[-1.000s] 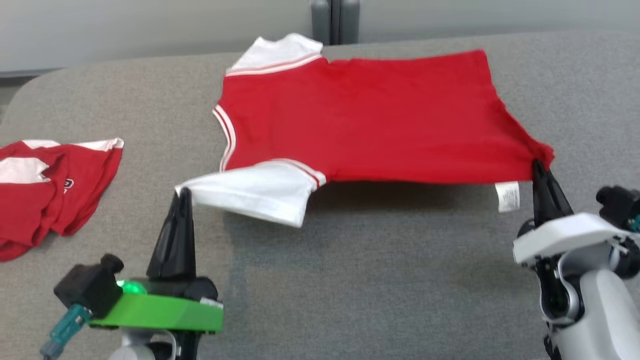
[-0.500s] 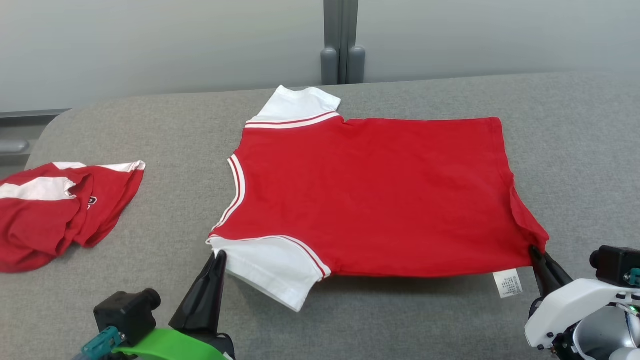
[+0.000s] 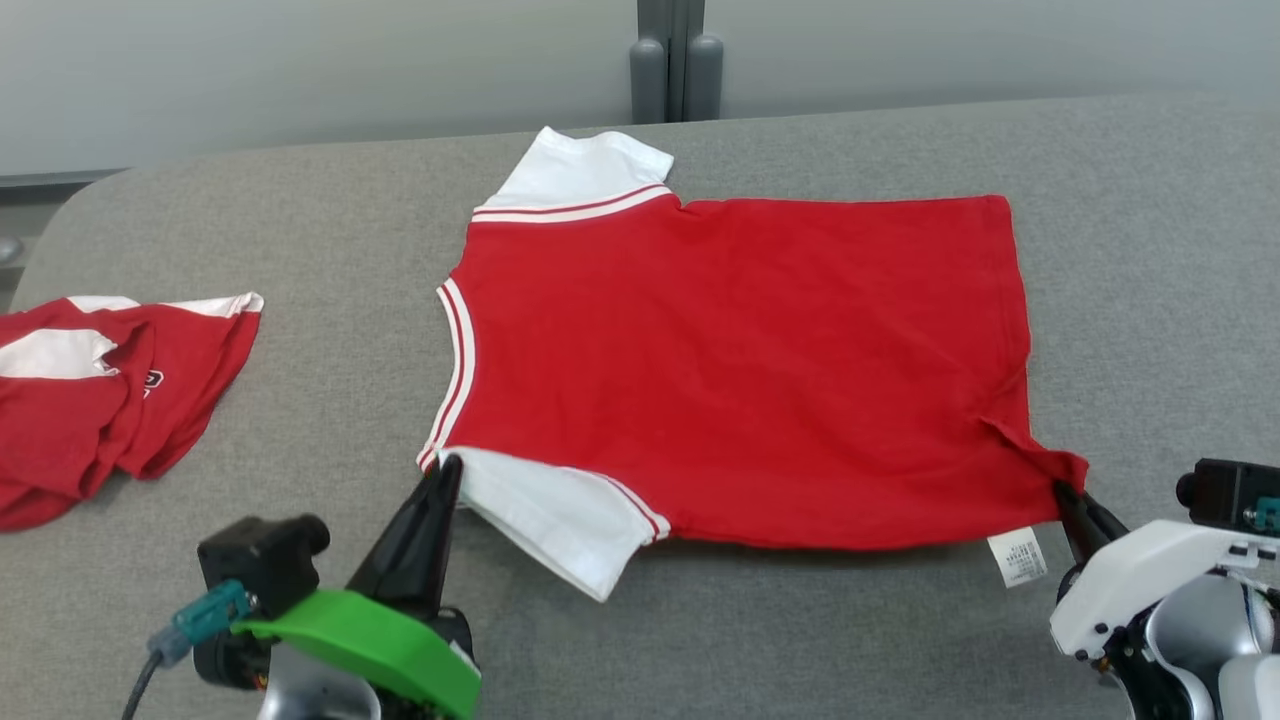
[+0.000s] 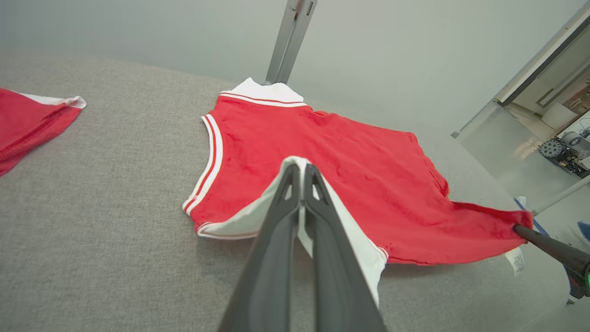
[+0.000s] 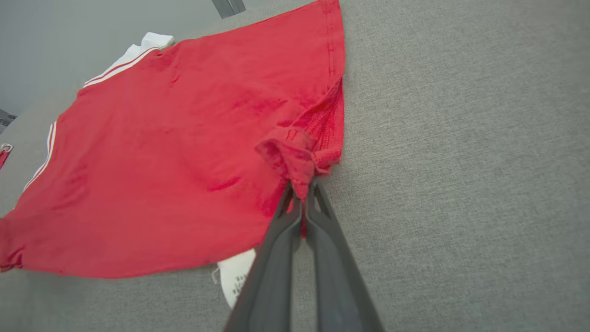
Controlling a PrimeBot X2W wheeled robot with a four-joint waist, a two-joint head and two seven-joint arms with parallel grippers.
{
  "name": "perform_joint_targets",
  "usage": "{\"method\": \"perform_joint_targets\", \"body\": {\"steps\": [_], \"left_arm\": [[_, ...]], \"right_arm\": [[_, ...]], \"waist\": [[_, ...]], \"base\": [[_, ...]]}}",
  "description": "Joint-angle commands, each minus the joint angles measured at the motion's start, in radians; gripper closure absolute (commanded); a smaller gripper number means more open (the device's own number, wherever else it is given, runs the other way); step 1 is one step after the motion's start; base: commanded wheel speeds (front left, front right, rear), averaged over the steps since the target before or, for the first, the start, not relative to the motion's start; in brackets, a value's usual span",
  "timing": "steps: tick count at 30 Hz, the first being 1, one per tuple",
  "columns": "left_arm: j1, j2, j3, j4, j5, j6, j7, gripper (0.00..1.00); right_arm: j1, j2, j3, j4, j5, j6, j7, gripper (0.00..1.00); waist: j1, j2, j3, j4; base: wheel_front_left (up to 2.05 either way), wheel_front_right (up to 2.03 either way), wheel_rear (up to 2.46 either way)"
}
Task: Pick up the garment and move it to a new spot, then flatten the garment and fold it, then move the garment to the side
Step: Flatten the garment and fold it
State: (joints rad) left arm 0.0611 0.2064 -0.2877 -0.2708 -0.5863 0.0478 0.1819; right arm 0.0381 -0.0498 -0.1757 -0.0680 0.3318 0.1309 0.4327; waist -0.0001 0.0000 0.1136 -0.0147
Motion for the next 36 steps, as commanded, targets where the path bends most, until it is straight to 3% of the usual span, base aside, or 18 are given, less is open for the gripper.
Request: {"method": "perform_joint_targets", "body": {"steps": [1, 14, 25, 28, 29, 31, 32, 33, 34, 35, 36], "left_arm": [[-0.053, -0.001, 0.002, 0.025, 0.011, -0.013, -0.008, 1.00], [-0.507, -0.044, -0.007, 0.429, 0.077, -0.086, -0.106, 1.00], [-0.710, -0.075, -0.013, 0.731, 0.104, -0.111, -0.213, 1.00], [-0.739, -0.074, -0.007, 0.787, 0.112, -0.097, -0.242, 1.00], [-0.744, -0.073, -0.006, 0.801, 0.112, -0.095, -0.249, 1.00], [-0.756, -0.075, -0.002, 0.831, 0.115, -0.088, -0.263, 1.00], [-0.763, -0.077, -0.001, 0.846, 0.117, -0.083, -0.270, 1.00], [-0.768, -0.079, -0.001, 0.856, 0.117, -0.083, -0.277, 0.93], [-0.772, -0.080, -0.003, 0.869, 0.119, -0.084, -0.286, 0.78], [-0.773, -0.082, -0.005, 0.877, 0.117, -0.084, -0.289, 0.00], [-0.773, -0.084, -0.007, 0.884, 0.115, -0.084, -0.292, 0.00]], "right_arm": [[-0.039, -0.002, -0.002, 0.022, 0.007, 0.000, -0.005, 1.00], [-0.376, -0.001, 0.004, 0.270, 0.001, 0.000, -0.033, 1.00], [-0.505, -0.002, 0.025, 0.400, -0.017, 0.000, -0.078, 1.00], [-0.531, -0.002, 0.031, 0.425, -0.012, 0.000, -0.099, 1.00], [-0.538, -0.002, 0.032, 0.433, -0.011, 0.000, -0.106, 0.90], [-0.550, -0.002, 0.033, 0.447, -0.011, 0.000, -0.123, 0.60], [-0.558, -0.002, 0.037, 0.453, -0.016, 0.000, -0.134, 0.14], [-0.562, -0.002, 0.038, 0.459, -0.018, 0.000, -0.138, 0.00], [-0.565, -0.002, 0.041, 0.463, -0.019, 0.000, -0.144, 0.00], [-0.568, -0.002, 0.046, 0.465, -0.022, 0.000, -0.149, 0.00], [-0.570, -0.001, 0.049, 0.463, -0.024, 0.000, -0.153, 0.00]], "waist": [[0.0001, 0.0000, 0.029, -0.008], [0.0001, 0.0000, 0.179, -0.051], [0.0001, 0.0000, 0.241, -0.075], [0.0001, 0.0000, 0.244, -0.078], [0.0001, 0.0000, 0.244, -0.078], [0.0001, 0.0000, 0.243, -0.078], [0.0001, 0.0000, 0.241, -0.078], [0.0001, 0.0000, 0.240, -0.077], [0.0001, 0.0000, 0.237, -0.076], [0.0001, 0.0000, 0.234, -0.075], [0.0001, 0.0000, 0.229, -0.074]], "base": [[0.00, 0.00, 0.00], [0.00, 0.00, 0.00], [0.00, 0.00, 0.00], [0.00, 0.00, 0.00], [0.00, 0.00, 0.00], [0.00, 0.00, 0.00], [0.00, 0.00, 0.00], [0.00, 0.00, 0.00], [0.00, 0.00, 0.00], [0.00, 0.00, 0.00], [0.00, 0.00, 0.00]]}}
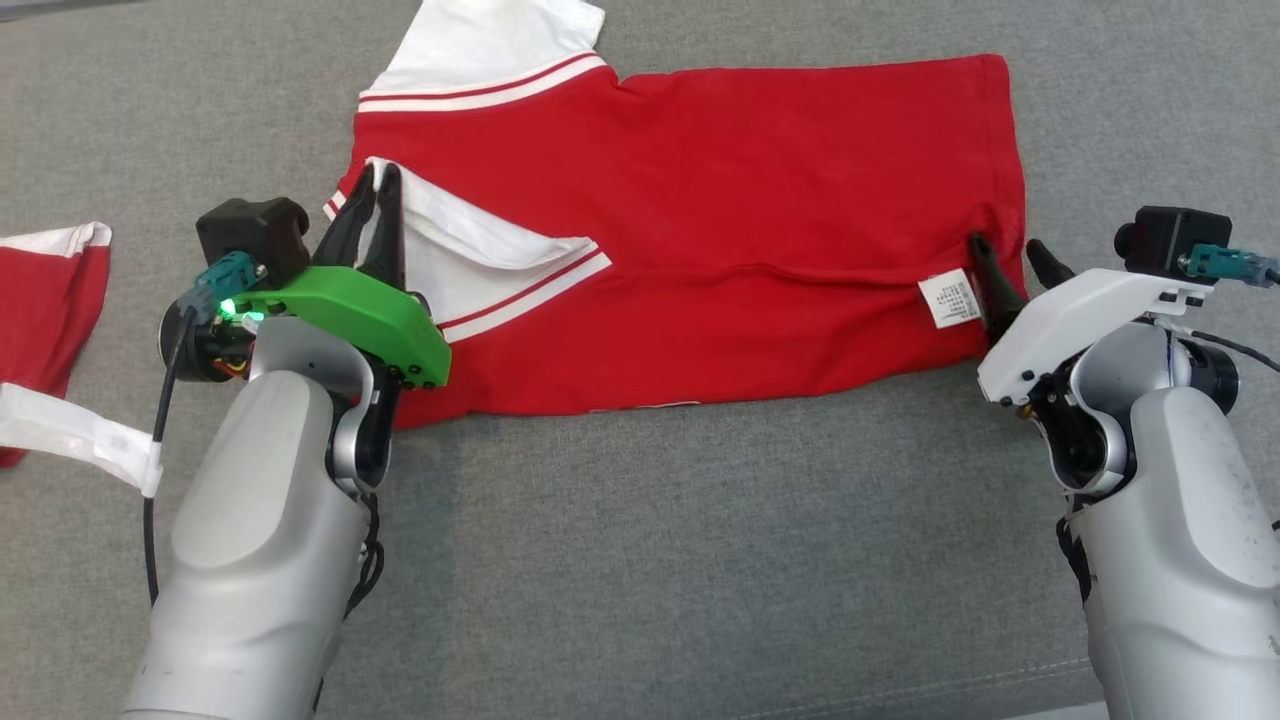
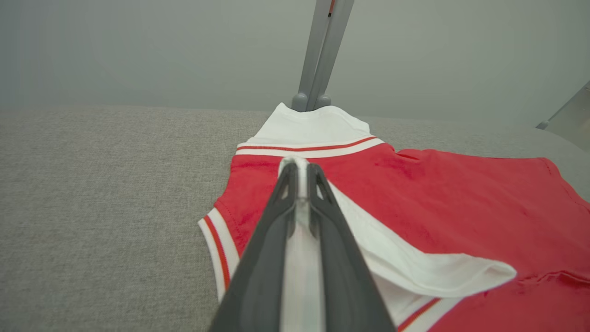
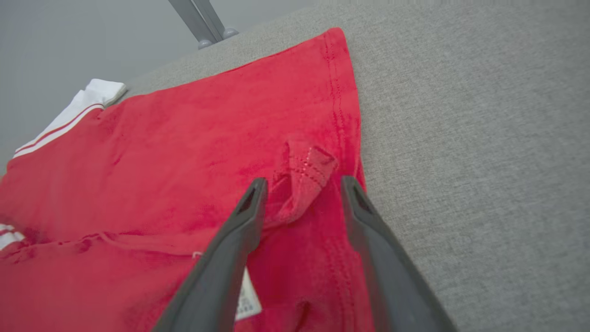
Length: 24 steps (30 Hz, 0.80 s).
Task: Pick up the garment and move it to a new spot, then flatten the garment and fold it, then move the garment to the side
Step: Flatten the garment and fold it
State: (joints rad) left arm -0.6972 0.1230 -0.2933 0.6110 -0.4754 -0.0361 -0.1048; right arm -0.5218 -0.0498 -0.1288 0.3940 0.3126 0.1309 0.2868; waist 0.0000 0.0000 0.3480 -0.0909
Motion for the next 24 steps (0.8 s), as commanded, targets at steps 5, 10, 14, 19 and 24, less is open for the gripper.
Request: {"method": "perform_joint_targets", "body": {"steps": [5, 10, 14, 19, 24], "left_arm": [[-0.008, 0.000, -0.004, 0.011, -0.007, -0.007, -0.014, 0.00], [0.031, 0.020, -0.013, -0.018, -0.018, -0.017, 0.028, 0.00], [0.078, 0.059, -0.027, -0.066, -0.028, -0.013, 0.137, 0.00], [0.175, 0.114, -0.027, -0.141, -0.069, 0.016, 0.333, 0.00], [0.268, 0.144, 0.001, -0.203, -0.130, 0.060, 0.471, 0.00]], "right_arm": [[0.014, -0.002, -0.007, -0.031, -0.041, 0.000, -0.007, 0.00], [0.067, -0.002, -0.030, -0.123, -0.085, 0.000, 0.028, 0.00], [0.141, -0.014, -0.023, -0.219, -0.124, 0.000, 0.097, 0.00], [0.238, -0.024, -0.005, -0.329, -0.131, 0.000, 0.183, 0.00], [0.289, -0.024, -0.001, -0.384, -0.117, 0.000, 0.230, 0.00]], "waist": [[0.0000, 0.0000, -0.036, 0.011], [0.0000, 0.0000, -0.082, 0.025], [0.0000, 0.0000, -0.121, 0.035], [0.0000, 0.0000, -0.145, 0.040], [0.0000, 0.0000, -0.134, 0.029]], "base": [[0.00, 0.00, 0.00], [0.00, 0.00, 0.00], [0.00, 0.00, 0.00], [0.00, 0.00, 0.00], [0.00, 0.00, 0.00]]}}
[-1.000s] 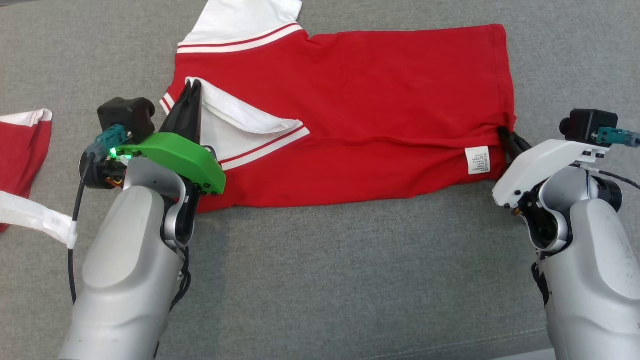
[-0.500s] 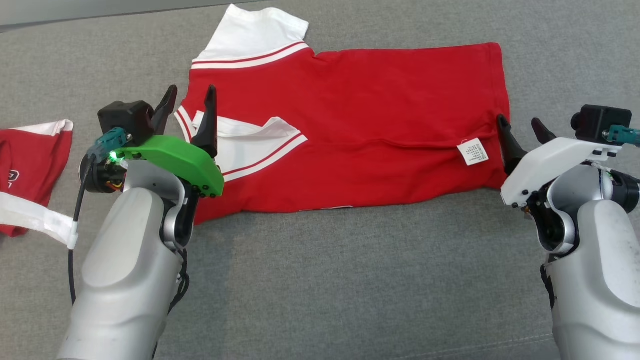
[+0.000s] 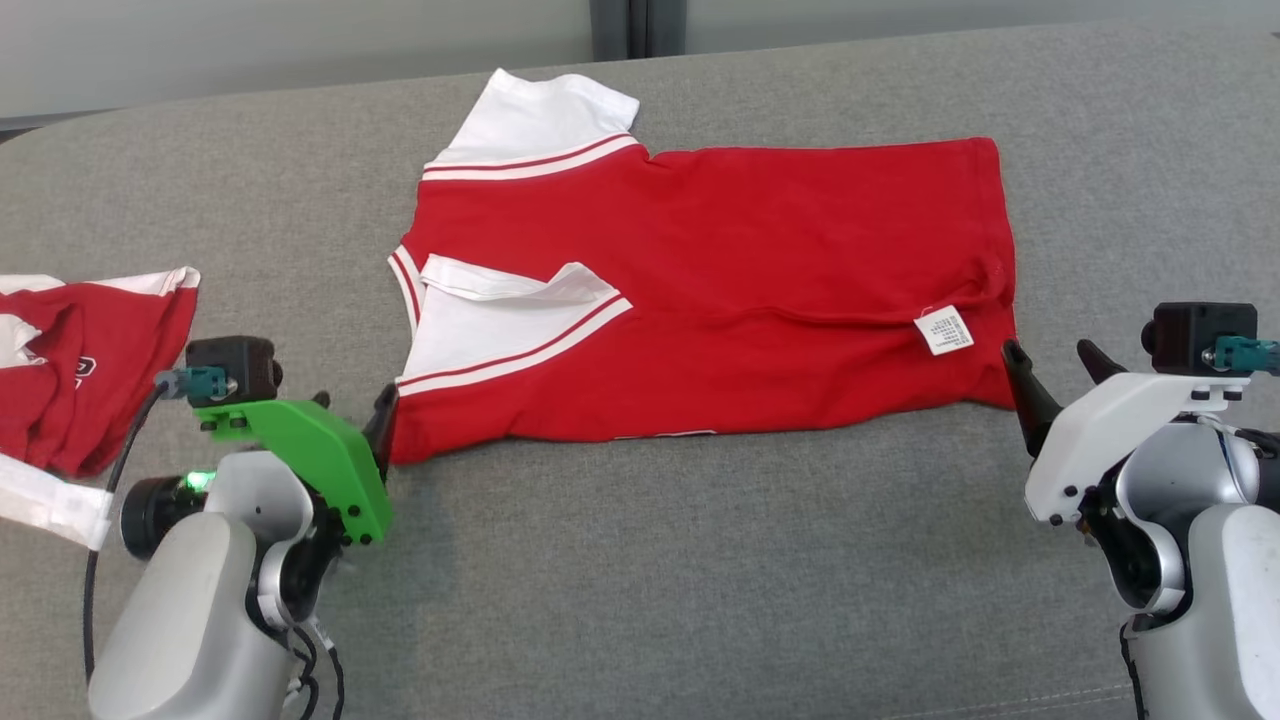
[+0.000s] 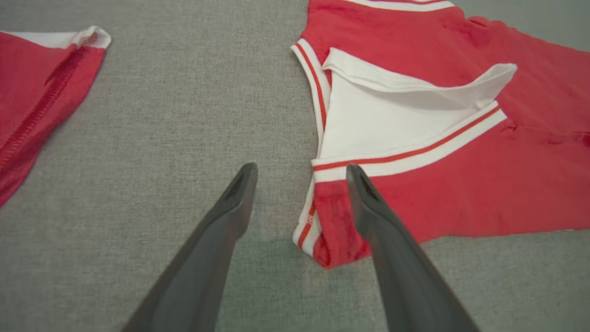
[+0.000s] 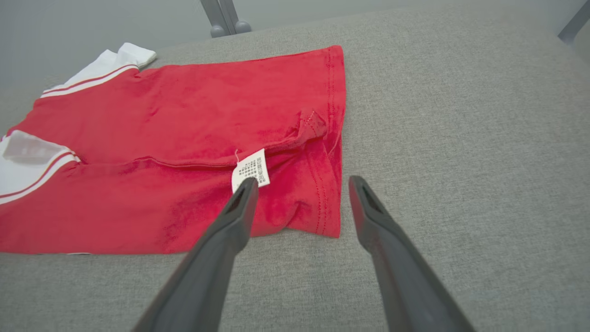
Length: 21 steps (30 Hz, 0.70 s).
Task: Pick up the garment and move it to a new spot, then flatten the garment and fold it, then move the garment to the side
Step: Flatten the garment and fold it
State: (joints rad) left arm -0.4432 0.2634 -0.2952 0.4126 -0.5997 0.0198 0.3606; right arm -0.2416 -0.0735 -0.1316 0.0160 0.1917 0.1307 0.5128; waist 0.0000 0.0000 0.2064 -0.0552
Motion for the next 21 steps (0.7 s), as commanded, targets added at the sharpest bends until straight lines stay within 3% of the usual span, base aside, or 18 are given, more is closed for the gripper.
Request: {"method": "perform_joint_targets", "body": {"steps": [1, 9, 10, 11, 12, 13, 21], "left_arm": [[0.033, 0.004, 0.006, -0.016, -0.020, 0.011, 0.034, 0.00], [0.094, -0.011, 0.038, -0.076, -0.087, 0.060, 0.104, 0.02], [0.094, -0.015, 0.039, -0.076, -0.091, 0.062, 0.105, 0.18], [0.094, -0.018, 0.040, -0.077, -0.095, 0.064, 0.107, 0.53], [0.092, -0.020, 0.038, -0.079, -0.098, 0.066, 0.107, 0.70], [0.091, -0.023, 0.036, -0.080, -0.100, 0.063, 0.108, 1.00], [0.092, -0.035, 0.020, -0.124, -0.101, 0.049, 0.092, 1.00]], "right_arm": [[0.012, 0.001, 0.003, -0.011, 0.010, 0.000, 0.008, 0.00], [-0.007, 0.006, 0.017, 0.006, 0.016, 0.000, 0.025, 0.00], [-0.011, 0.006, 0.018, 0.012, 0.017, 0.000, 0.025, 0.00], [-0.015, 0.007, 0.019, 0.020, 0.018, 0.000, 0.023, 0.00], [-0.019, 0.007, 0.018, 0.026, 0.016, 0.000, 0.020, 0.00], [-0.026, 0.008, 0.014, 0.036, 0.013, 0.000, 0.012, 0.00], [-0.089, 0.016, -0.004, 0.184, -0.011, 0.000, 0.008, 0.00]], "waist": [[0.0000, 0.0000, 0.013, -0.010], [0.0000, 0.0000, 0.047, -0.034], [0.0000, 0.0000, 0.049, -0.035], [0.0000, 0.0000, 0.051, -0.036], [0.0000, 0.0000, 0.053, -0.036], [0.0000, 0.0000, 0.054, -0.036], [0.0000, 0.0000, 0.051, -0.016]], "base": [[0.00, 0.00, 0.00], [0.00, 0.00, 0.00], [0.00, 0.00, 0.00], [0.00, 0.00, 0.00], [0.00, 0.00, 0.00], [0.00, 0.00, 0.00], [0.00, 0.00, 0.00]]}}
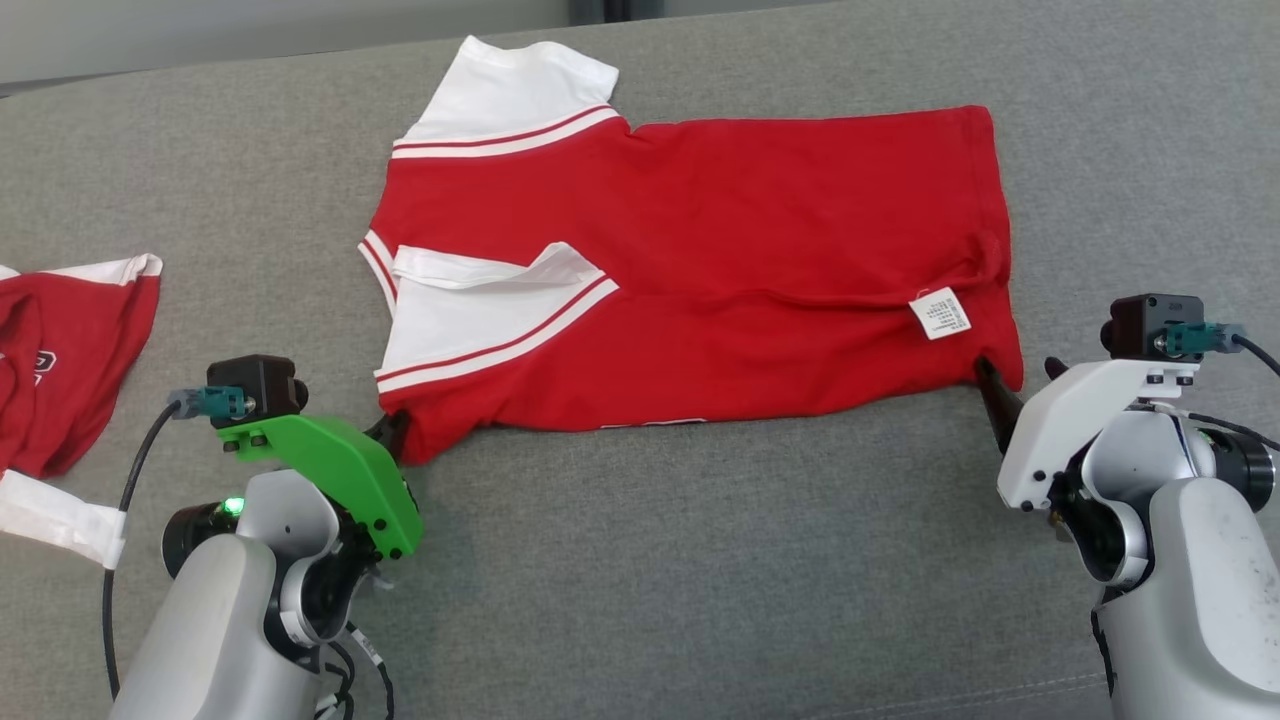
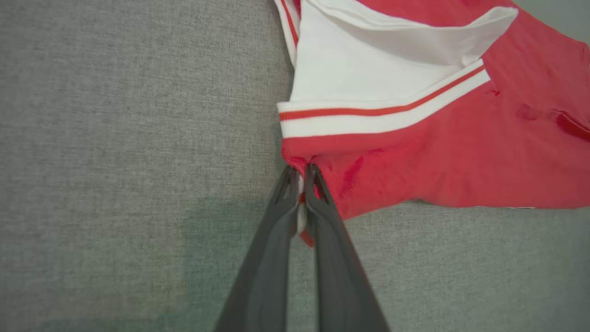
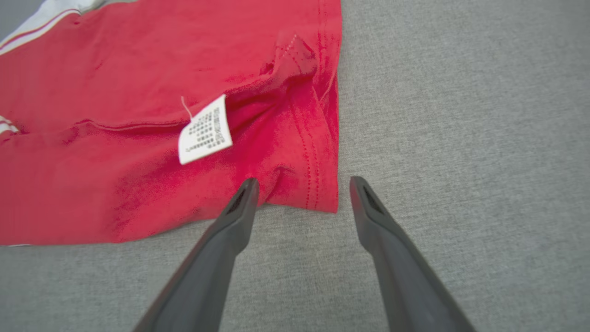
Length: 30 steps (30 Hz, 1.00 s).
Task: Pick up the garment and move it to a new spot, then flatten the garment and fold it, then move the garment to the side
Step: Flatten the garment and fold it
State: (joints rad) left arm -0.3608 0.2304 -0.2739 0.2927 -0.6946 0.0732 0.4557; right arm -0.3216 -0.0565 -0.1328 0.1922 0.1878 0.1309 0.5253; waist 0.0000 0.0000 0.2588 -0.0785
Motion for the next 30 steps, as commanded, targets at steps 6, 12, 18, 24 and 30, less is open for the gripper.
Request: {"method": "perform_joint_targets", "body": {"steps": [6, 12, 18, 24, 30], "left_arm": [[0.019, -0.006, -0.004, -0.055, 0.001, -0.002, -0.025, 1.00], [0.042, -0.005, -0.003, -0.090, -0.006, 0.003, -0.038, 1.00], [0.073, -0.008, -0.002, -0.120, -0.014, 0.006, -0.056, 1.00], [0.112, 0.006, 0.004, -0.195, -0.014, 0.004, -0.076, 1.00], [0.216, 0.043, 0.006, -0.380, -0.015, 0.029, -0.046, 1.00]], "right_arm": [[-0.041, 0.001, -0.061, 0.126, -0.053, 0.000, -0.018, 0.00], [-0.078, 0.004, -0.094, 0.234, -0.025, 0.000, -0.027, 0.10], [-0.117, 0.005, -0.093, 0.311, -0.033, 0.000, -0.071, 1.00], [-0.103, -0.008, -0.063, 0.286, 0.013, 0.000, -0.094, 1.00], [0.000, -0.051, -0.045, 0.130, 0.098, 0.000, -0.050, 1.00]], "waist": [[0.0000, 0.0000, -0.005, 0.040], [0.0000, 0.0000, -0.013, 0.051], [0.0000, 0.0000, -0.029, 0.053], [0.0000, 0.0000, -0.058, 0.052], [0.0000, 0.0000, -0.096, 0.053]], "base": [[0.00, 0.00, 0.00], [0.00, 0.00, 0.00], [0.00, 0.00, 0.00], [0.00, 0.00, 0.00], [0.00, 0.00, 0.00]]}}
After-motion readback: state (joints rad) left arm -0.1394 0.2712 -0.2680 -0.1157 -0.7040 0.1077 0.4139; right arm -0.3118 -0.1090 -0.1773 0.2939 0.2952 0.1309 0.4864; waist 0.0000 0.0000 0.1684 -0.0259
